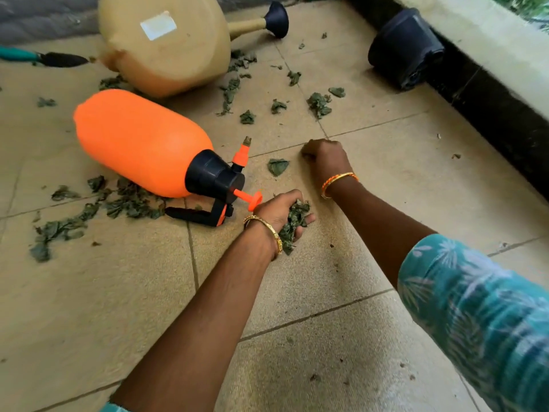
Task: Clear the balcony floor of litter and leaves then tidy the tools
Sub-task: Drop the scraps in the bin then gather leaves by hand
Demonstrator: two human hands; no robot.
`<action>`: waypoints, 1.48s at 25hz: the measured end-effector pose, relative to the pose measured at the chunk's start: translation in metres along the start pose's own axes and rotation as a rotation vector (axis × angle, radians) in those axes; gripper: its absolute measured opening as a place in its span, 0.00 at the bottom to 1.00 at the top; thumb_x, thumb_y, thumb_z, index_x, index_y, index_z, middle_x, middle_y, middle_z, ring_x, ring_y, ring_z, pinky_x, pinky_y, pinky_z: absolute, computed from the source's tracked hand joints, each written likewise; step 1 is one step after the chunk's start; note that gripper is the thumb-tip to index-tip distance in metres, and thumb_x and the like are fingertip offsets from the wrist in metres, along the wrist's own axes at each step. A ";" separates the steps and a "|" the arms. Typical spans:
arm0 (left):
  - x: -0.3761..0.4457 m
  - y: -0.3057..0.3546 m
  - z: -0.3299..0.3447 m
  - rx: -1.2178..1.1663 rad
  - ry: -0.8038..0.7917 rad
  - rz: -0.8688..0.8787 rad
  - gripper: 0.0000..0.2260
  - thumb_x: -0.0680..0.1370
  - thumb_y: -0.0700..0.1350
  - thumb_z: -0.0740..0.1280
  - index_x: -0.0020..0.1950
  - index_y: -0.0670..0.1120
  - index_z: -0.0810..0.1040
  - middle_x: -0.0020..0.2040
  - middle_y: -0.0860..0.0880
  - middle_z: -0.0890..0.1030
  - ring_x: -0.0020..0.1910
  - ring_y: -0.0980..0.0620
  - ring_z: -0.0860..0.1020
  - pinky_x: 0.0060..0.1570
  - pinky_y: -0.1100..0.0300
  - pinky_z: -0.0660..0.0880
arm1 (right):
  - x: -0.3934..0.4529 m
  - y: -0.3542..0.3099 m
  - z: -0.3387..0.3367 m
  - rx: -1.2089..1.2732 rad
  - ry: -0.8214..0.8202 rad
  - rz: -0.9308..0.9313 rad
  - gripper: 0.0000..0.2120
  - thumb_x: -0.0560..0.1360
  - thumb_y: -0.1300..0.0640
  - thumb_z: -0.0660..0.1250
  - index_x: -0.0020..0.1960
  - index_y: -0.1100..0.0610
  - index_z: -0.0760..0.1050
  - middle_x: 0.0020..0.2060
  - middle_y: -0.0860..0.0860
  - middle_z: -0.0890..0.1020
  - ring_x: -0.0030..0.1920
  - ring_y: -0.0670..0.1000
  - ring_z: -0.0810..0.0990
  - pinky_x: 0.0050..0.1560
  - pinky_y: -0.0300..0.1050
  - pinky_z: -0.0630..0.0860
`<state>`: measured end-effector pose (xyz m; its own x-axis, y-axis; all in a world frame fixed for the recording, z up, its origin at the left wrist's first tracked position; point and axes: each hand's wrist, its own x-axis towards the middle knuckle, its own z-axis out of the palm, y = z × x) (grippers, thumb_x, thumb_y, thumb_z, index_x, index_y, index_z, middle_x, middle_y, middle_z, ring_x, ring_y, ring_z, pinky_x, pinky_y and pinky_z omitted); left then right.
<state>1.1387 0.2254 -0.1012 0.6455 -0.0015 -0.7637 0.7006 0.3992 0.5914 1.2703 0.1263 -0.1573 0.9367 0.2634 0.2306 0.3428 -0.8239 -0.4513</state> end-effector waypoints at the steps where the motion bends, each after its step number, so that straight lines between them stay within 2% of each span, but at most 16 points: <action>1: -0.003 -0.002 -0.001 -0.024 0.000 0.012 0.02 0.77 0.40 0.62 0.47 0.42 0.72 0.38 0.47 0.78 0.28 0.55 0.81 0.17 0.71 0.65 | -0.002 -0.001 -0.003 0.023 0.033 0.025 0.11 0.73 0.69 0.62 0.50 0.62 0.81 0.47 0.61 0.82 0.49 0.59 0.80 0.51 0.48 0.76; 5: -0.012 -0.006 -0.006 -0.136 -0.009 0.030 0.07 0.79 0.41 0.61 0.42 0.41 0.72 0.41 0.46 0.79 0.25 0.54 0.80 0.16 0.70 0.66 | -0.031 -0.017 -0.027 0.350 0.123 0.193 0.07 0.70 0.69 0.68 0.44 0.61 0.82 0.44 0.56 0.83 0.43 0.53 0.82 0.46 0.41 0.77; 8: -0.020 -0.008 -0.007 -0.193 -0.072 0.009 0.10 0.81 0.42 0.57 0.41 0.42 0.71 0.42 0.46 0.79 0.30 0.52 0.81 0.16 0.70 0.66 | -0.071 -0.029 -0.055 0.771 0.005 0.390 0.07 0.68 0.67 0.73 0.41 0.56 0.79 0.41 0.54 0.83 0.42 0.50 0.83 0.44 0.41 0.80; 10: -0.025 -0.012 -0.009 -0.200 -0.126 0.030 0.11 0.81 0.44 0.58 0.41 0.43 0.73 0.37 0.47 0.79 0.34 0.52 0.80 0.17 0.70 0.67 | -0.092 -0.037 -0.069 0.941 -0.092 0.436 0.09 0.68 0.69 0.73 0.42 0.58 0.76 0.40 0.57 0.81 0.40 0.51 0.83 0.41 0.40 0.81; 11: -0.026 -0.013 -0.011 -0.198 -0.148 0.053 0.11 0.81 0.45 0.58 0.42 0.44 0.74 0.34 0.48 0.80 0.32 0.53 0.80 0.18 0.70 0.67 | -0.099 -0.043 -0.072 0.981 -0.138 0.447 0.09 0.68 0.70 0.72 0.42 0.59 0.76 0.39 0.58 0.81 0.37 0.50 0.83 0.38 0.41 0.81; 13: -0.029 -0.014 -0.013 -0.178 -0.180 0.084 0.12 0.81 0.47 0.59 0.44 0.44 0.78 0.33 0.49 0.82 0.28 0.55 0.80 0.19 0.70 0.68 | -0.107 -0.055 -0.071 0.918 -0.204 0.413 0.08 0.70 0.71 0.69 0.43 0.60 0.76 0.36 0.58 0.82 0.31 0.49 0.82 0.32 0.44 0.81; 15: -0.030 -0.016 -0.013 -0.163 -0.153 0.081 0.11 0.81 0.46 0.60 0.45 0.44 0.78 0.33 0.49 0.81 0.27 0.55 0.79 0.19 0.70 0.68 | -0.107 -0.057 -0.069 0.773 -0.251 0.326 0.07 0.72 0.70 0.67 0.43 0.59 0.78 0.36 0.56 0.82 0.33 0.49 0.82 0.35 0.44 0.80; 18: -0.031 -0.023 -0.018 -0.207 -0.031 0.026 0.08 0.80 0.43 0.60 0.42 0.43 0.74 0.29 0.48 0.78 0.25 0.53 0.78 0.17 0.70 0.66 | -0.086 -0.052 -0.069 0.572 -0.217 0.212 0.09 0.75 0.65 0.65 0.47 0.54 0.80 0.43 0.50 0.83 0.46 0.50 0.81 0.44 0.40 0.77; 20: -0.033 -0.031 -0.027 -0.223 0.014 0.000 0.06 0.79 0.43 0.62 0.42 0.43 0.73 0.32 0.46 0.76 0.23 0.53 0.78 0.16 0.69 0.66 | -0.060 -0.048 -0.056 0.371 -0.195 0.172 0.10 0.75 0.61 0.66 0.55 0.54 0.79 0.52 0.51 0.80 0.56 0.52 0.78 0.48 0.38 0.72; 22: -0.037 -0.037 -0.037 -0.235 0.044 -0.007 0.07 0.78 0.45 0.63 0.42 0.43 0.72 0.34 0.46 0.75 0.22 0.54 0.77 0.16 0.69 0.66 | -0.037 -0.046 -0.027 0.177 -0.305 0.076 0.20 0.74 0.59 0.67 0.66 0.55 0.72 0.66 0.57 0.71 0.67 0.57 0.69 0.61 0.43 0.68; 24: -0.041 -0.040 -0.048 -0.266 0.062 0.003 0.07 0.78 0.46 0.64 0.42 0.44 0.72 0.34 0.47 0.74 0.22 0.54 0.76 0.16 0.70 0.65 | -0.028 -0.048 0.002 0.081 -0.376 -0.039 0.23 0.75 0.62 0.64 0.70 0.56 0.68 0.72 0.60 0.62 0.72 0.60 0.61 0.70 0.47 0.61; 26: -0.047 -0.039 -0.062 -0.288 0.072 0.016 0.08 0.77 0.46 0.64 0.41 0.44 0.71 0.33 0.48 0.74 0.23 0.55 0.75 0.16 0.70 0.65 | -0.033 -0.051 0.017 0.076 -0.277 -0.133 0.18 0.76 0.64 0.61 0.65 0.59 0.73 0.68 0.60 0.70 0.69 0.59 0.67 0.68 0.47 0.64; 29: -0.053 -0.039 -0.081 -0.279 0.090 0.031 0.09 0.78 0.47 0.64 0.39 0.44 0.72 0.32 0.49 0.74 0.23 0.55 0.75 0.16 0.70 0.65 | -0.050 -0.059 0.014 0.143 -0.044 -0.161 0.10 0.73 0.68 0.65 0.52 0.64 0.81 0.53 0.59 0.82 0.55 0.60 0.78 0.55 0.48 0.75; 32: -0.060 -0.038 -0.091 -0.272 0.070 0.064 0.09 0.78 0.47 0.63 0.39 0.45 0.73 0.34 0.49 0.75 0.25 0.55 0.75 0.17 0.70 0.66 | -0.066 -0.066 -0.003 0.332 0.031 0.055 0.11 0.70 0.73 0.65 0.46 0.62 0.83 0.46 0.57 0.84 0.49 0.55 0.82 0.51 0.38 0.76; 34: -0.063 -0.039 -0.096 -0.267 0.051 0.092 0.07 0.78 0.47 0.64 0.41 0.46 0.74 0.36 0.49 0.76 0.26 0.54 0.76 0.18 0.70 0.67 | -0.087 -0.076 -0.021 0.522 0.035 0.220 0.10 0.71 0.71 0.66 0.44 0.58 0.82 0.42 0.51 0.84 0.44 0.50 0.82 0.45 0.31 0.76; 37: -0.071 -0.042 -0.099 -0.224 0.036 0.137 0.08 0.77 0.50 0.66 0.44 0.46 0.75 0.37 0.48 0.77 0.28 0.54 0.76 0.18 0.69 0.68 | -0.128 -0.101 -0.048 0.833 -0.042 0.358 0.12 0.68 0.68 0.72 0.45 0.54 0.75 0.40 0.48 0.82 0.39 0.44 0.82 0.43 0.40 0.79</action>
<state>1.0339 0.2992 -0.0976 0.7158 0.0980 -0.6913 0.5199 0.5861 0.6214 1.1125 0.1519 -0.0993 0.9933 0.0930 -0.0679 -0.0444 -0.2352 -0.9709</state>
